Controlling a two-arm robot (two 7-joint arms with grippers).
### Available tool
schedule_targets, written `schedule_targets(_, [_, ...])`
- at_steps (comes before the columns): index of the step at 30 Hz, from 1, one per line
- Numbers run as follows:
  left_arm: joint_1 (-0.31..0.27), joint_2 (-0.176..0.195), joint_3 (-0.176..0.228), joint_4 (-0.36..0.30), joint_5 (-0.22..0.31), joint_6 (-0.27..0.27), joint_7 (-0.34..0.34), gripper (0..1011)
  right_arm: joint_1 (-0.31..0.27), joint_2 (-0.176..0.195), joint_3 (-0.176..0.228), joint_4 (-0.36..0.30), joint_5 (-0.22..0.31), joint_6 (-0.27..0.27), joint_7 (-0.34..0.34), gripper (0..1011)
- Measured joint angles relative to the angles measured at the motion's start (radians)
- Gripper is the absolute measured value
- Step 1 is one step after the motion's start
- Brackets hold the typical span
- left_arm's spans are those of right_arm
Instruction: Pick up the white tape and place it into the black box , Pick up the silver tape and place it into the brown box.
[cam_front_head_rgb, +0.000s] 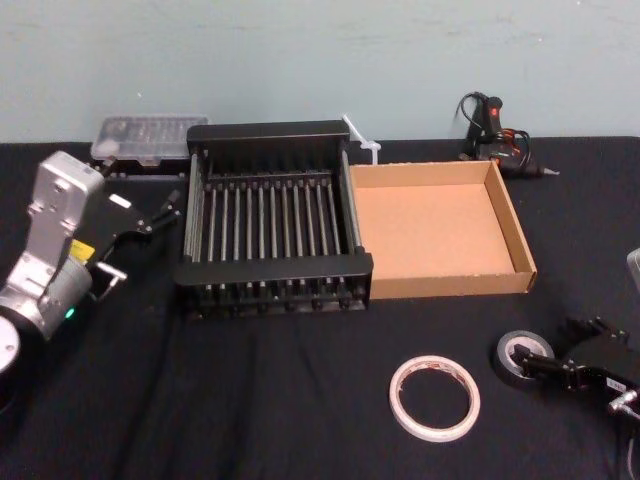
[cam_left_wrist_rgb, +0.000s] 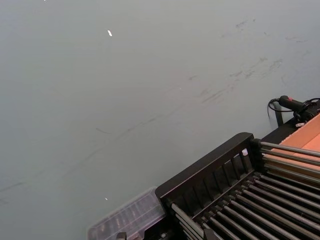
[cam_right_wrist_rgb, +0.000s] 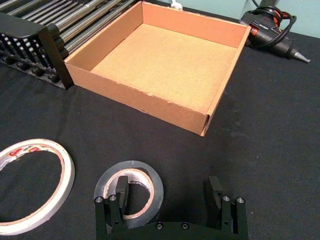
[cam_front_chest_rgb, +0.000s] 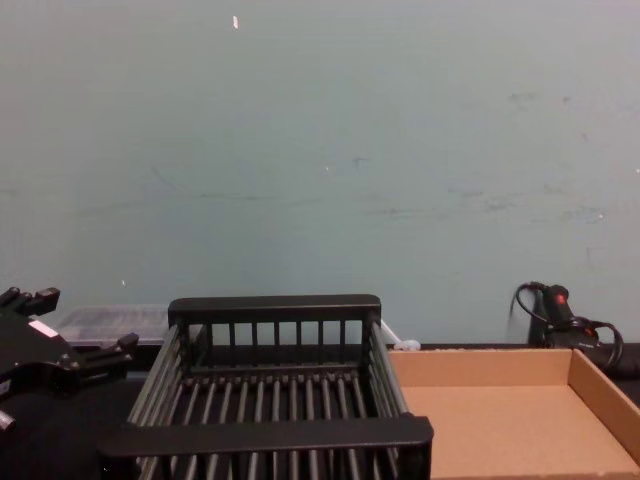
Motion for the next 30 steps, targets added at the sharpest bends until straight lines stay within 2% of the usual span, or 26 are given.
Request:
schedule_targets(24, [0.0,0.0,0.0,0.0,0.0,0.0,0.0,1001,-0.001,-0.004,0.005,0.003,-0.001,0.004,0.002,1002])
schedule_targets(30, [0.0,0.0,0.0,0.0,0.0,0.0,0.0,1001,-0.001,-0.003,0.005,0.002,-0.001,0.003,0.002,881])
